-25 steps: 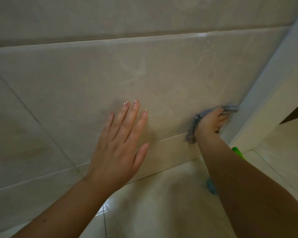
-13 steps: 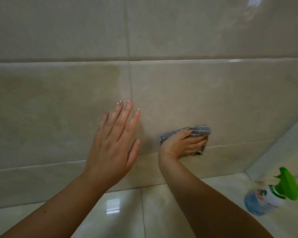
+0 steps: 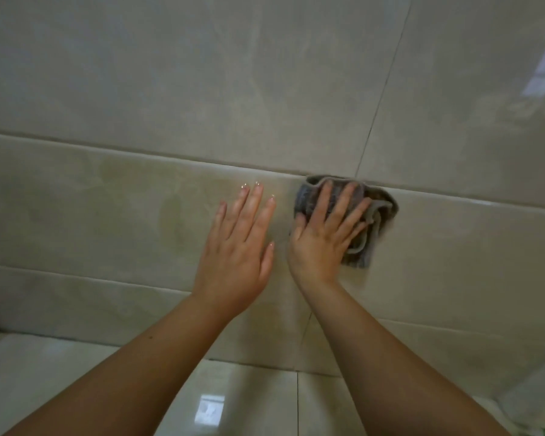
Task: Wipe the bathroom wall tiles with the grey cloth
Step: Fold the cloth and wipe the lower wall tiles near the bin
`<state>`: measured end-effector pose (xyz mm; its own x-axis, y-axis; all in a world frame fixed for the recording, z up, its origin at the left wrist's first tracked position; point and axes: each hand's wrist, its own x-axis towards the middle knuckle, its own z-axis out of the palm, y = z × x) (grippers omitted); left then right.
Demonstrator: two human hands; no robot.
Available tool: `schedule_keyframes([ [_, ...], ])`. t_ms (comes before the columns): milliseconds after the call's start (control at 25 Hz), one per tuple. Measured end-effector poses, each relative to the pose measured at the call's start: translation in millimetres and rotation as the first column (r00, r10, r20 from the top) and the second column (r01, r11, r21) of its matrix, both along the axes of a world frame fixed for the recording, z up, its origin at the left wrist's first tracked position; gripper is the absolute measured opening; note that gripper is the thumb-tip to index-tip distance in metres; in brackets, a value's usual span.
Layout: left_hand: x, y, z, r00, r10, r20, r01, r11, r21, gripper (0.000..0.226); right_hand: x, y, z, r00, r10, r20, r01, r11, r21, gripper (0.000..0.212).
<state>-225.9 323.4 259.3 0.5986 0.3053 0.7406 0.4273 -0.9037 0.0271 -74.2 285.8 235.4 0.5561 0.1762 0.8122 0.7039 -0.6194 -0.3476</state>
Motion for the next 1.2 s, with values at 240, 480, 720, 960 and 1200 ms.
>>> schedule_keyframes([
  [240, -10.6, -22.2, 19.7, 1.0, 0.017, 0.015, -0.016, 0.999, -0.028, 0.064, 11.6, -26.6, -36.2, 0.939, 0.201, 0.278, -0.081, 0.918, -0.388, 0.078],
  [480, -37.6, 22.8, -12.0, 0.99, 0.108, 0.09, -0.097, 0.989, -0.113, 0.063, 0.1, 10.9, 11.2, 0.971, 0.011, 0.237, 0.008, 0.997, -0.078, 0.072],
  [720, -45.3, 87.9, -33.4, 0.983, 0.114, 0.141, -0.1, 0.989, -0.105, 0.061, -37.1, 54.6, -60.7, 0.827, 0.294, 0.479, -0.097, 0.915, -0.393, 0.069],
  [960, -53.1, 122.6, -21.6, 0.951, 0.108, 0.289, -0.072, 0.989, -0.133, 0.061, -24.9, 61.1, 35.8, 0.872, 0.117, 0.476, -0.075, 0.992, -0.106, 0.06],
  [1200, -68.3, 141.9, -19.3, 0.938, 0.132, 0.319, -0.095, 0.987, -0.128, 0.059, -65.9, 88.5, -33.7, 0.756, 0.386, 0.529, -0.097, 0.865, -0.493, 0.066],
])
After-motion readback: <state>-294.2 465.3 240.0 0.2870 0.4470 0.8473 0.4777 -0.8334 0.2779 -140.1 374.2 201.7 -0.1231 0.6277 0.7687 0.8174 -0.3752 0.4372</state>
